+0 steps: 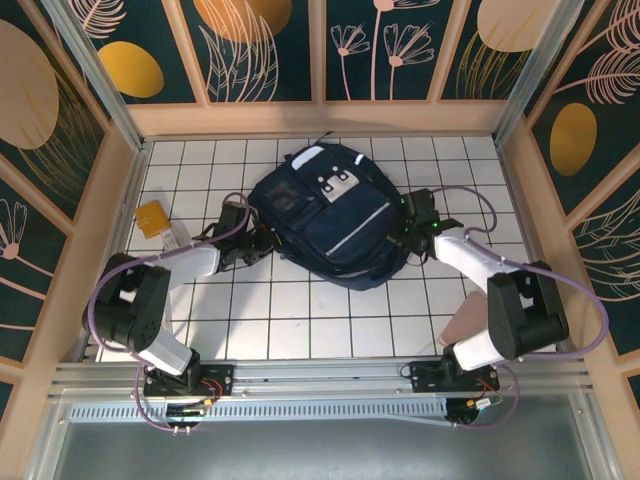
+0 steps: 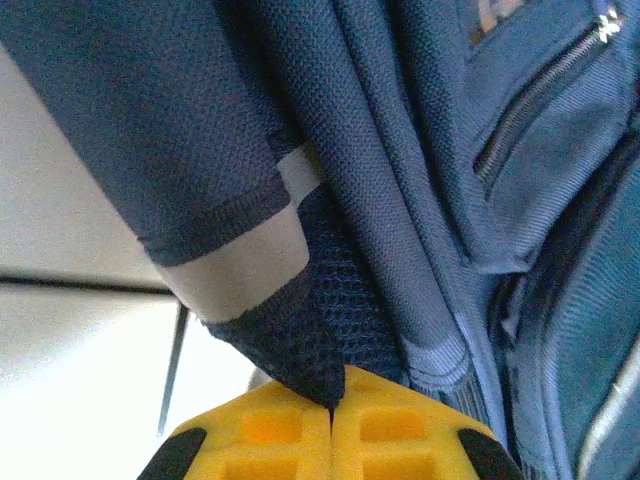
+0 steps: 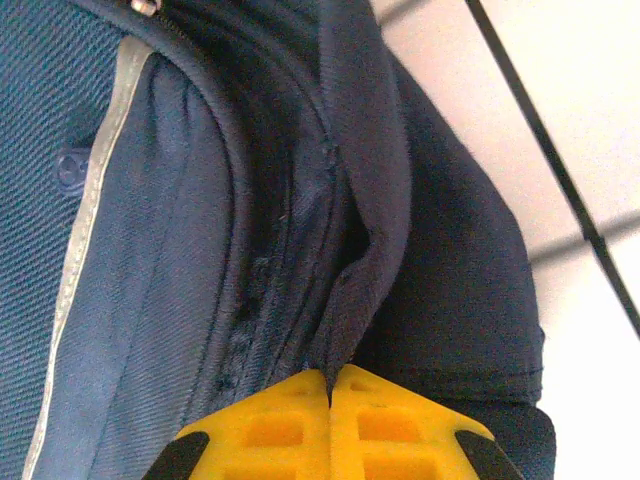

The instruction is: Pack the student bag

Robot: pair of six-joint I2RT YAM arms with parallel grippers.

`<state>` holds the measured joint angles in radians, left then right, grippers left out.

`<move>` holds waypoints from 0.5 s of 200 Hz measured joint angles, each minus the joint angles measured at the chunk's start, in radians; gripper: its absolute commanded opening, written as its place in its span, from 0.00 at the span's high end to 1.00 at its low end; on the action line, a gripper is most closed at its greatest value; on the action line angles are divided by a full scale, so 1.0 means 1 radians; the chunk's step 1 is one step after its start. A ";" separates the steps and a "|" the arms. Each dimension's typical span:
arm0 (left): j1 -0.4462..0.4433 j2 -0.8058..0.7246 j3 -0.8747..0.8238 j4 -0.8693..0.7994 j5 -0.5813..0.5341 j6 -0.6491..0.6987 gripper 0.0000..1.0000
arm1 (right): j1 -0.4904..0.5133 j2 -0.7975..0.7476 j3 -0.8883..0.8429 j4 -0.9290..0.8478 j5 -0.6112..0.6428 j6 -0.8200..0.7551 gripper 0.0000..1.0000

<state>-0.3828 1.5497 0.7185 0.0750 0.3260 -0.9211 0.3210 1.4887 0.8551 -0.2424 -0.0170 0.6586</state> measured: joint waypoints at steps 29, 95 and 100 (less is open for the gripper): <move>-0.032 -0.058 -0.022 0.002 -0.020 -0.129 1.00 | -0.063 0.148 0.109 0.080 -0.093 -0.120 0.66; -0.103 -0.060 -0.002 -0.029 -0.090 -0.428 1.00 | -0.002 -0.013 0.126 0.024 -0.009 -0.115 0.41; -0.109 -0.060 0.002 -0.027 -0.093 -0.440 1.00 | 0.033 -0.067 0.101 0.007 0.011 -0.105 0.42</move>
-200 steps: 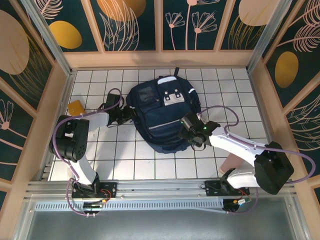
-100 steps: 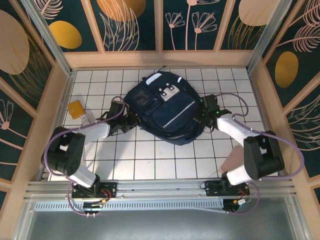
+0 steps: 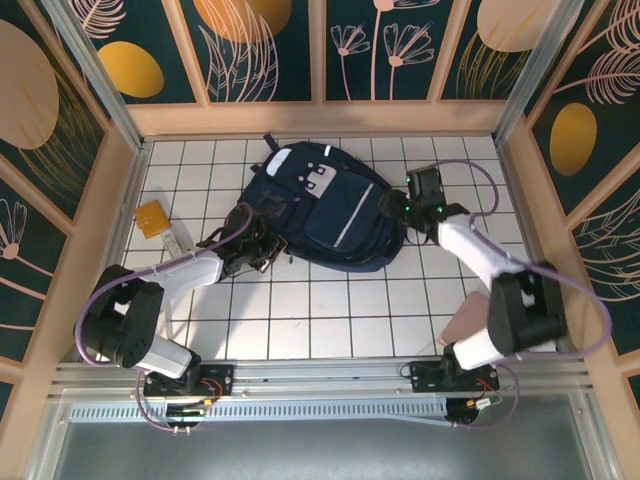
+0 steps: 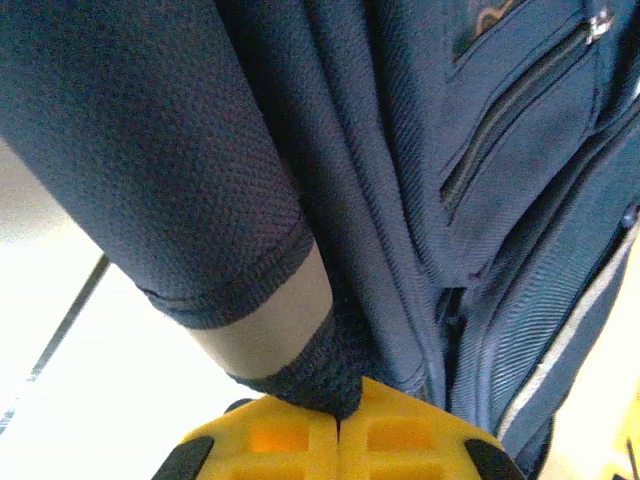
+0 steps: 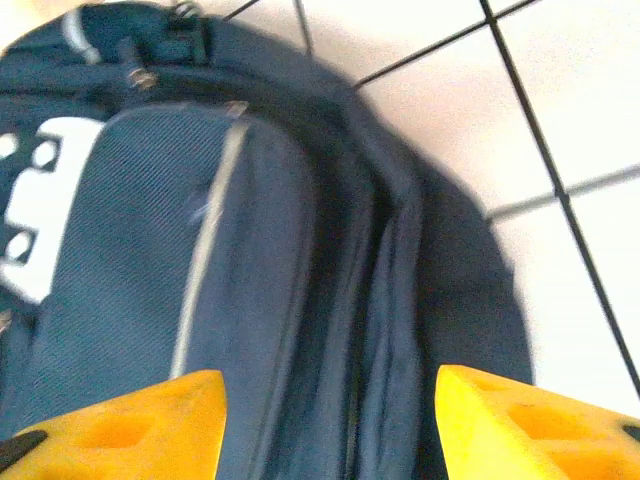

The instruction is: Pack the student bag

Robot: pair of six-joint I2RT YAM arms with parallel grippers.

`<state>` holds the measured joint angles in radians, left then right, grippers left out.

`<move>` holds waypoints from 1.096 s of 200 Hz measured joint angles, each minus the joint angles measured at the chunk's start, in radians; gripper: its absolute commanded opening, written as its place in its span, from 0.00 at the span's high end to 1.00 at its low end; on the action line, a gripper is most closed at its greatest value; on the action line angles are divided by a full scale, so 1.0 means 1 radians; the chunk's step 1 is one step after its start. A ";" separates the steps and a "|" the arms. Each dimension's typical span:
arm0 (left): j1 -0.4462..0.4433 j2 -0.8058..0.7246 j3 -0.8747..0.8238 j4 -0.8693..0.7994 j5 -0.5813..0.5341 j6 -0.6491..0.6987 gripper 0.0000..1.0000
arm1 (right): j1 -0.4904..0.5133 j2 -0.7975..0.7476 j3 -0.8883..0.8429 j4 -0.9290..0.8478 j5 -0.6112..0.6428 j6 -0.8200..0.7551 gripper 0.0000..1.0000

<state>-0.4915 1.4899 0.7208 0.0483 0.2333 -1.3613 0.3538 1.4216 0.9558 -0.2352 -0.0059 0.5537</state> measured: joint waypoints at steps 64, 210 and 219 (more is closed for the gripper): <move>-0.052 0.036 0.091 -0.005 0.106 -0.198 1.00 | 0.587 -0.185 -0.333 0.150 -0.103 0.103 0.46; -0.065 -0.050 0.098 -0.037 0.148 -0.346 1.00 | 0.845 0.385 -0.615 1.506 0.584 -0.680 0.57; -0.066 -0.058 0.090 -0.037 0.148 -0.348 1.00 | 0.845 0.441 -0.621 1.582 0.602 -0.726 0.56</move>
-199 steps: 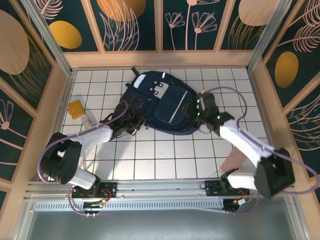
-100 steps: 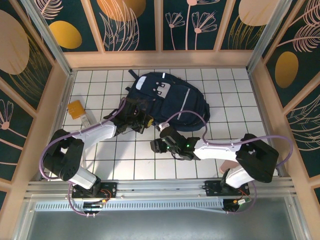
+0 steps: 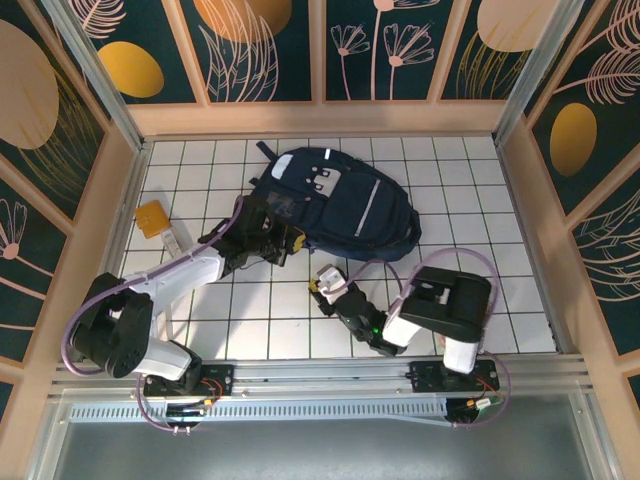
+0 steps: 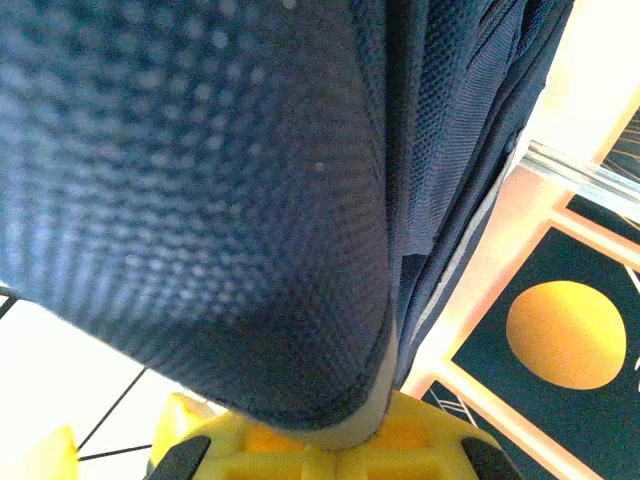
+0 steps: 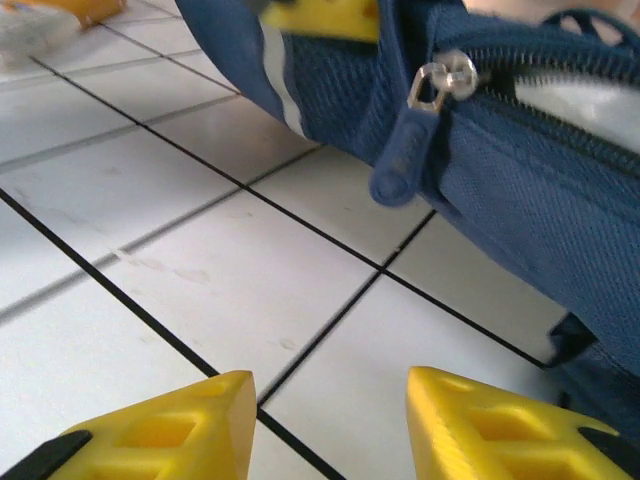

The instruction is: Pack the student bag

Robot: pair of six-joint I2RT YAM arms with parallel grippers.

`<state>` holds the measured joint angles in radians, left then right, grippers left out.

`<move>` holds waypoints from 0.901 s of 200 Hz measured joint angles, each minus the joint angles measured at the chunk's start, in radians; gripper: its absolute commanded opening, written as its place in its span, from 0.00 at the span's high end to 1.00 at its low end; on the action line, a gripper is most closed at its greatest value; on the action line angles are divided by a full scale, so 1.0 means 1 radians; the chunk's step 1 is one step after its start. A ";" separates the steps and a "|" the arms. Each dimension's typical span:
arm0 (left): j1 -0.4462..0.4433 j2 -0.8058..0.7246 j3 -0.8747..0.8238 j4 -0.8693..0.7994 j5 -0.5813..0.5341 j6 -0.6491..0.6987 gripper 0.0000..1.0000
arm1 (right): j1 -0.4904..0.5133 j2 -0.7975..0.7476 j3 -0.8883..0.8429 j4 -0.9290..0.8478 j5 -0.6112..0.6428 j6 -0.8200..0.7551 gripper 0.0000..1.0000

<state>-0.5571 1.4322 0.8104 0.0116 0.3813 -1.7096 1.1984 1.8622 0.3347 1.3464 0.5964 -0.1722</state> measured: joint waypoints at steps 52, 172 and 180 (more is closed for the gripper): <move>0.000 -0.019 -0.039 0.008 0.000 -0.033 1.00 | 0.004 0.080 0.068 0.196 0.035 -0.166 0.55; 0.000 -0.025 -0.047 0.036 -0.008 -0.069 1.00 | -0.011 0.192 0.204 0.259 0.282 -0.114 0.93; 0.000 -0.025 -0.047 0.039 -0.004 -0.072 1.00 | -0.010 0.192 0.205 0.261 0.286 -0.111 0.97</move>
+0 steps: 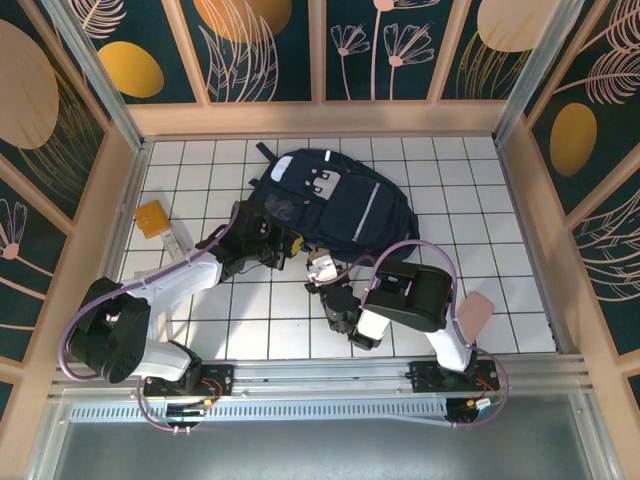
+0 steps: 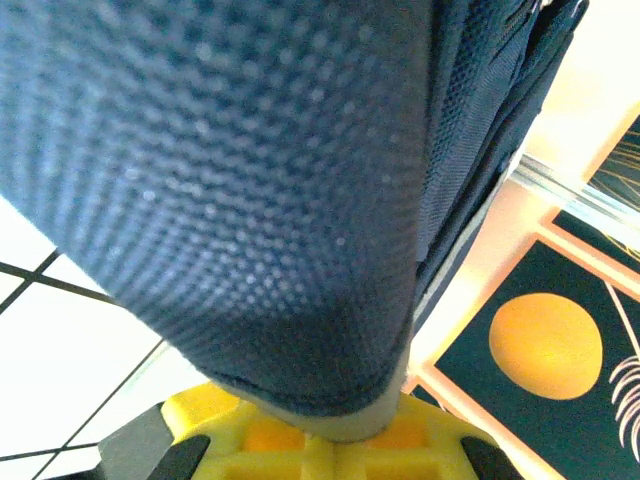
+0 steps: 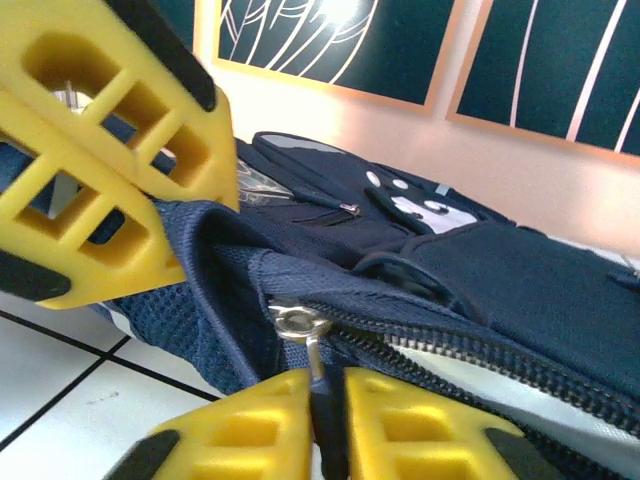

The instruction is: Pack the student bag

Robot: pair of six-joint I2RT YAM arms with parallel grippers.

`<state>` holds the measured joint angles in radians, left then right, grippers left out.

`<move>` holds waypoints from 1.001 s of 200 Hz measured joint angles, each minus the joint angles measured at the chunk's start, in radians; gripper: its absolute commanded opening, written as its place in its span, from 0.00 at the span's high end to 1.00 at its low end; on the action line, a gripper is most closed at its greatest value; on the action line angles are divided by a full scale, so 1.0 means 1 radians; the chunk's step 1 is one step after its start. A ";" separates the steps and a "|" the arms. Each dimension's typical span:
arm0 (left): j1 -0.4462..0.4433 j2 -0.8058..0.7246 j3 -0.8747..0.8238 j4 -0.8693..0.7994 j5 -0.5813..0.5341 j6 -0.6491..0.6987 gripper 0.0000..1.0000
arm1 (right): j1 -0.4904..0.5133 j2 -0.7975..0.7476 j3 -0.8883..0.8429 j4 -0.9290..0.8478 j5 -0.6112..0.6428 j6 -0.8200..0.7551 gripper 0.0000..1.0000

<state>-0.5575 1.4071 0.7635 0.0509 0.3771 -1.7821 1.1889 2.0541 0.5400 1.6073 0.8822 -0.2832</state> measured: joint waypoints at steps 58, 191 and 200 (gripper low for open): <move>-0.004 0.000 0.000 0.000 -0.003 -0.003 1.00 | 0.016 -0.004 -0.017 0.006 -0.001 0.024 1.00; 0.177 0.265 0.251 -0.201 -0.108 0.739 1.00 | -0.023 -0.537 -0.278 -0.550 -0.009 0.539 1.00; 0.181 0.294 0.276 -0.220 -0.106 0.817 1.00 | -0.055 -0.592 -0.287 -0.628 -0.045 0.562 1.00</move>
<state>-0.3767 1.7012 1.0393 -0.1688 0.2710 -0.9653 1.1339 1.4620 0.2527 0.9798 0.8368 0.2787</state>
